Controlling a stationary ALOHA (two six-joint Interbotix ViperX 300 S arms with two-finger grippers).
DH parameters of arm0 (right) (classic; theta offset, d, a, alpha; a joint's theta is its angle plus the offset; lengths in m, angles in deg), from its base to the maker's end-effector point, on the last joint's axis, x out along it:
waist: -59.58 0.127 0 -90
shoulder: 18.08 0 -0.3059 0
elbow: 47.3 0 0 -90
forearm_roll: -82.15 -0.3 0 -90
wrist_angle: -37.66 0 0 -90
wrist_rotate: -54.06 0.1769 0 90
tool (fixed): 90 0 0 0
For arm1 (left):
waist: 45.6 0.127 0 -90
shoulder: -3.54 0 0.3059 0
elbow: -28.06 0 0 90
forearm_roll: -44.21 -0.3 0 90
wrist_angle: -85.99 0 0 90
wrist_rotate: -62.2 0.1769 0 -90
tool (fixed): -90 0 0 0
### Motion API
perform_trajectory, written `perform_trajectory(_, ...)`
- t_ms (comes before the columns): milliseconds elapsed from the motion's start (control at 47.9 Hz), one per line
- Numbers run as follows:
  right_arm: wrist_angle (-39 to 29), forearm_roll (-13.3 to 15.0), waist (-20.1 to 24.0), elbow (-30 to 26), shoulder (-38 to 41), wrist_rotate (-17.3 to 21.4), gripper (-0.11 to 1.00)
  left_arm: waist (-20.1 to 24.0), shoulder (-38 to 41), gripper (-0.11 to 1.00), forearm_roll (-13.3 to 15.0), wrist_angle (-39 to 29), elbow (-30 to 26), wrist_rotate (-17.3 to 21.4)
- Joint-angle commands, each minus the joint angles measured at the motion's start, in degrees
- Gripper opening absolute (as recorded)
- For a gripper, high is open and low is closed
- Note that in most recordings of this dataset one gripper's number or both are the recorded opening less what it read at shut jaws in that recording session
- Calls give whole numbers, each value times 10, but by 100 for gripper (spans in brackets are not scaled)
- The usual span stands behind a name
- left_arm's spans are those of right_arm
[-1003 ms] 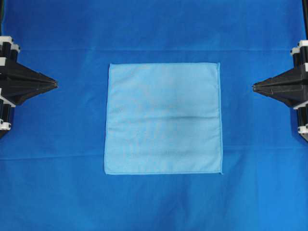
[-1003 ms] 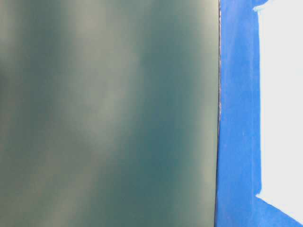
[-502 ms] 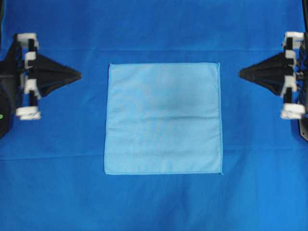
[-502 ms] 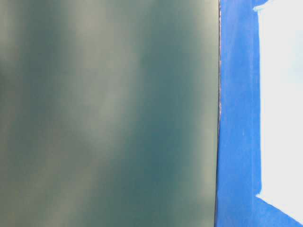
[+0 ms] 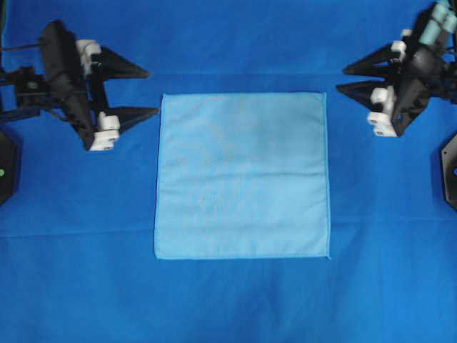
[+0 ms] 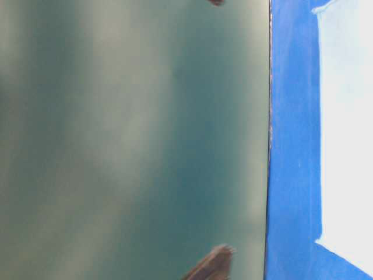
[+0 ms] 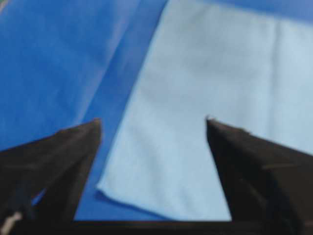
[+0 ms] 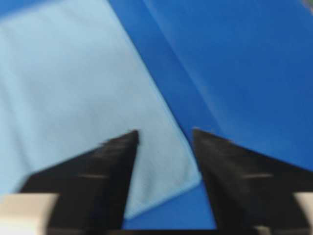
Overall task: Fold the light blue towel.
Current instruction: 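Move both grippers to the far corners of the light blue towel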
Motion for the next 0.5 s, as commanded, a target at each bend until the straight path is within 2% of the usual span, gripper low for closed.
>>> perform_trajectory(0,2,15,-9,-18,44,-1,60,16,33,87,1,9,-20,2)
perform_trajectory(146,4,19,-21,-33,115,-1,56,40,86,85,0,11,-26,4)
perform_trajectory(481,28,25,-31,-64,227,-1,55,65,206,85,1,64,-32,4)
